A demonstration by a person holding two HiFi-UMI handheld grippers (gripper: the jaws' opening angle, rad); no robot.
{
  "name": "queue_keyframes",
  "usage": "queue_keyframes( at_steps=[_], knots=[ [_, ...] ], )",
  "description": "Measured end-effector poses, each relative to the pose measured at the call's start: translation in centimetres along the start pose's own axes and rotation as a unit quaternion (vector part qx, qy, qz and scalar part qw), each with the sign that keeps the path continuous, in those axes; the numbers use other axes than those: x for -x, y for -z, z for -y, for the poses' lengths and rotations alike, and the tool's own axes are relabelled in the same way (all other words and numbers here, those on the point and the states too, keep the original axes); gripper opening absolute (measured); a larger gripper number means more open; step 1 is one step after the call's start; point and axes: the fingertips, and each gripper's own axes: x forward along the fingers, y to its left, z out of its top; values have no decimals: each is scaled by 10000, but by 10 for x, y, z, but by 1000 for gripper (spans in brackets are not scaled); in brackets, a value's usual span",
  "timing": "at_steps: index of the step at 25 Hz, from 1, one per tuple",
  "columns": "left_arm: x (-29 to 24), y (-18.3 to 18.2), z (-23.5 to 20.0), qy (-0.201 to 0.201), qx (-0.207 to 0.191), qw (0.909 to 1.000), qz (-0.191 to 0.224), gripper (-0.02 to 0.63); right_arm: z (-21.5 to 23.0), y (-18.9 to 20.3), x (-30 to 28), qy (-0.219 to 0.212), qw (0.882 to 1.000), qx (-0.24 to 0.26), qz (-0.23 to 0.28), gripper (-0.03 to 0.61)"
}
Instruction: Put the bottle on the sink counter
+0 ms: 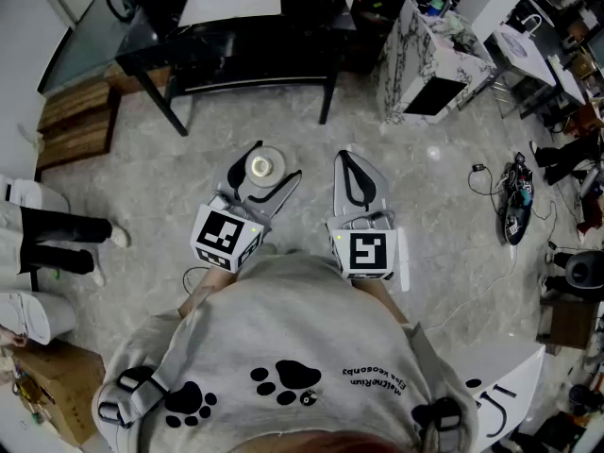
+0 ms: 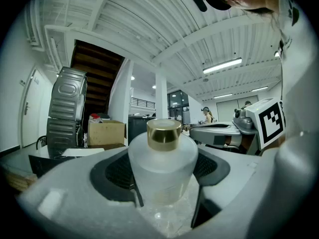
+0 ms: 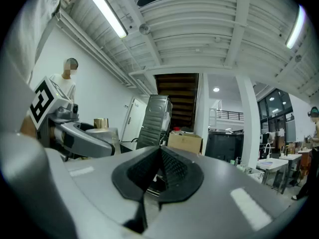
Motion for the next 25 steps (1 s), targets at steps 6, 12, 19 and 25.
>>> queue_keyframes(
  at_steps=[6,12,19,25],
  knots=[
    [-7,2,2,16,-12,10000,-2,341,2,8,-1,-60,9999,1,-132,0],
    [-16,3,16,-11,0,10000,-3,341,19,10,10,-68,10000,-29,-12,2],
    [-20,6,12,-155,55,9999,-42,341,33,17,12,-18,9999,-122,-1,2],
    [-30,8,-16,-340,11,9994,-5,341,36,29,-5,-23,9998,-181,-107,2]
  ],
)
